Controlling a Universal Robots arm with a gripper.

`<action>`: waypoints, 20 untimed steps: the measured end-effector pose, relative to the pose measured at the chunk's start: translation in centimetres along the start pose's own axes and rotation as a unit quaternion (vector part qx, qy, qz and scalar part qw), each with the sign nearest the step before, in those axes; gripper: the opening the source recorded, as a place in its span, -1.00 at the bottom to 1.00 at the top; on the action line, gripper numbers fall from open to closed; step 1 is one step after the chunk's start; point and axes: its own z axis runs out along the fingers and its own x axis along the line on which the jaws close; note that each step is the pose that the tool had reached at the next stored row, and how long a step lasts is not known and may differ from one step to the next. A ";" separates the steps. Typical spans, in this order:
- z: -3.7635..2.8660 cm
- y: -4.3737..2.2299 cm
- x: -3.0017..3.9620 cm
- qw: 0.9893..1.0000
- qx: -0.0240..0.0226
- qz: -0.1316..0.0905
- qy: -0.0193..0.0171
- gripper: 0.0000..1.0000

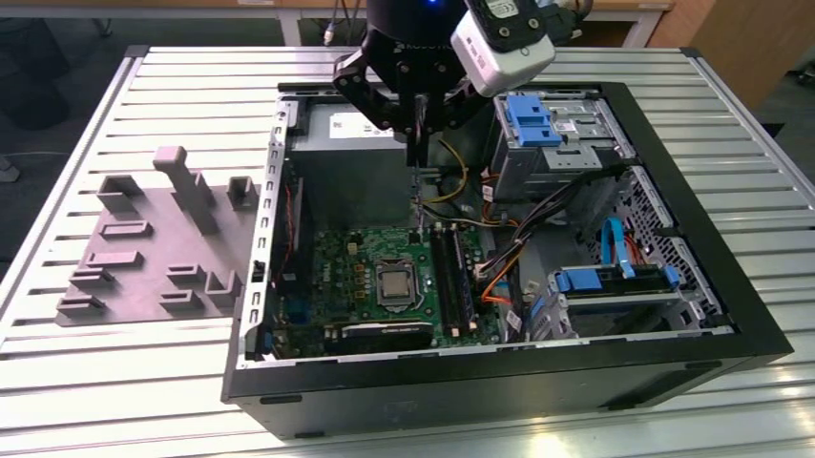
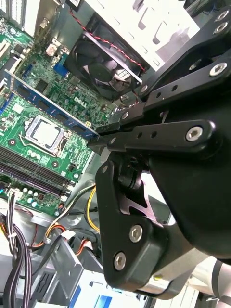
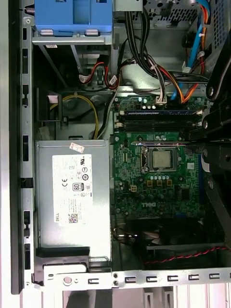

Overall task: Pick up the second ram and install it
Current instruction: 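Insert the second ram into the second slot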

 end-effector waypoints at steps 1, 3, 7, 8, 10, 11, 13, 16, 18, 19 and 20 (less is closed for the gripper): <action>0.01 0.00 0.00 1.000 0.000 0.000 0.000 -0.72; 0.01 0.00 -0.01 1.000 0.000 0.000 0.000 -0.72; 0.01 0.00 -0.01 1.000 0.000 0.000 0.000 -0.72; 0.01 0.00 0.00 1.000 0.000 0.000 0.000 -0.72; 0.01 0.00 -0.01 1.000 0.000 0.000 0.000 -0.72; 0.01 0.00 -0.03 1.000 0.000 0.000 0.000 -0.72; 0.06 0.01 -0.20 1.000 0.000 0.000 0.000 -0.72; 0.20 0.03 -0.58 1.000 0.000 0.000 0.000 -0.72; 0.35 0.05 -0.83 1.000 0.000 0.000 0.000 -0.72; 0.43 0.06 -0.96 1.000 0.000 0.000 0.000 -0.72; 0.51 0.07 -1.10 1.000 0.000 0.000 0.000 -0.72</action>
